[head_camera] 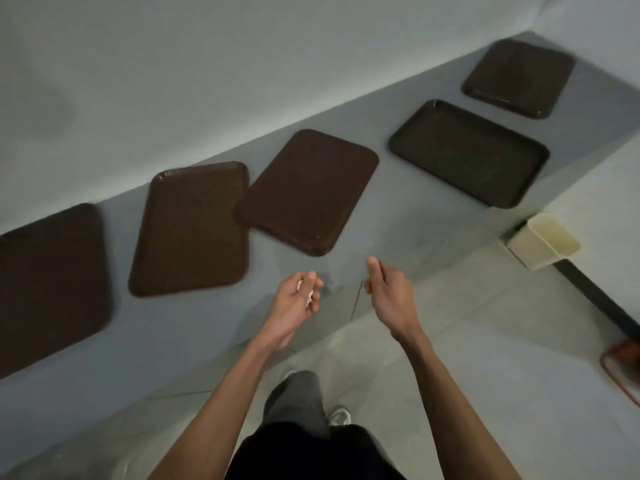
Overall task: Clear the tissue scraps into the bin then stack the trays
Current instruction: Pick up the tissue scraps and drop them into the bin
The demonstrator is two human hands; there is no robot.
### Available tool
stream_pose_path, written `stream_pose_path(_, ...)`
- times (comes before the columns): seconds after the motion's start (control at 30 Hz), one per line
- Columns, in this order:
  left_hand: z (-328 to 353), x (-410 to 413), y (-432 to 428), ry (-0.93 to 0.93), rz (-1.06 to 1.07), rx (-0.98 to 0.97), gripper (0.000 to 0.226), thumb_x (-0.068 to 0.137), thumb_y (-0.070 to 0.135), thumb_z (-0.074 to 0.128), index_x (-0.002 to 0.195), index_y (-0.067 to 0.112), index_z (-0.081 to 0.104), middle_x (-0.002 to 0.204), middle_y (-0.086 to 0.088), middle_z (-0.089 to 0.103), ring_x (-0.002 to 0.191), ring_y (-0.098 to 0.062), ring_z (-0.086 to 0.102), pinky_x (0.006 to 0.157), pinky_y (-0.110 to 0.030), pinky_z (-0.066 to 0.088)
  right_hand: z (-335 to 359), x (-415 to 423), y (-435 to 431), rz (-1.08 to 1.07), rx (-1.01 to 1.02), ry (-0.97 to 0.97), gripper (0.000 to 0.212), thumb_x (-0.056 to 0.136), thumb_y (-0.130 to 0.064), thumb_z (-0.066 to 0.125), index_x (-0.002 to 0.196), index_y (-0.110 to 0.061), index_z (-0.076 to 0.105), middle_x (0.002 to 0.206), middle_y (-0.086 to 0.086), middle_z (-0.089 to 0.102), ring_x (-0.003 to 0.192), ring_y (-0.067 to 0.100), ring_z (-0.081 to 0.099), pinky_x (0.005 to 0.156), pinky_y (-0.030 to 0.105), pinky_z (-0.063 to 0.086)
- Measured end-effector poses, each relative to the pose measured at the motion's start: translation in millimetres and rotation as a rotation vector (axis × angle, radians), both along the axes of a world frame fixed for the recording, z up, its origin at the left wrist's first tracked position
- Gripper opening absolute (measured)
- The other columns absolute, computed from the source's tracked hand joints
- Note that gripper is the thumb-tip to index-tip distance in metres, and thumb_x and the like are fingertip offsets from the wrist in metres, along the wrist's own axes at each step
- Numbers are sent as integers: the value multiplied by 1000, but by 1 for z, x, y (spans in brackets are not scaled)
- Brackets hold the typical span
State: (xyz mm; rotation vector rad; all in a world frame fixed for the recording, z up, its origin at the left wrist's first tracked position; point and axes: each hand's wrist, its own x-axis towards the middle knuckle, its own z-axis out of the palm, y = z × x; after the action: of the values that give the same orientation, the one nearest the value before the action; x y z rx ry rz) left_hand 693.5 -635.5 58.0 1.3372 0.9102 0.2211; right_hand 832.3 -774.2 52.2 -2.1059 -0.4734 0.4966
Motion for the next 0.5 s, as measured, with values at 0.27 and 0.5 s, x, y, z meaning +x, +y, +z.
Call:
stream_pose_path(0.27, 13, 157, -75, 17, -326, 42, 39, 109, 40, 45, 87, 10, 55, 61, -2, 43, 46, -13, 37, 43, -24, 29, -3, 123, -99, -266, 124, 16, 37, 115, -37, 36, 95, -16, 60, 69, -1, 60, 57, 7, 55, 59, 33, 44)
stream_pose_path(0.5, -5, 326, -143, 33, -463, -36, 46, 110, 44, 40, 73, 17, 42, 55, 1, 27, 45, -11, 21, 44, -25, 14, -12, 250, -185, -419, 102, 16, 33, 114, -42, 35, 102, -16, 52, 70, 1, 57, 58, 5, 51, 59, 38, 46)
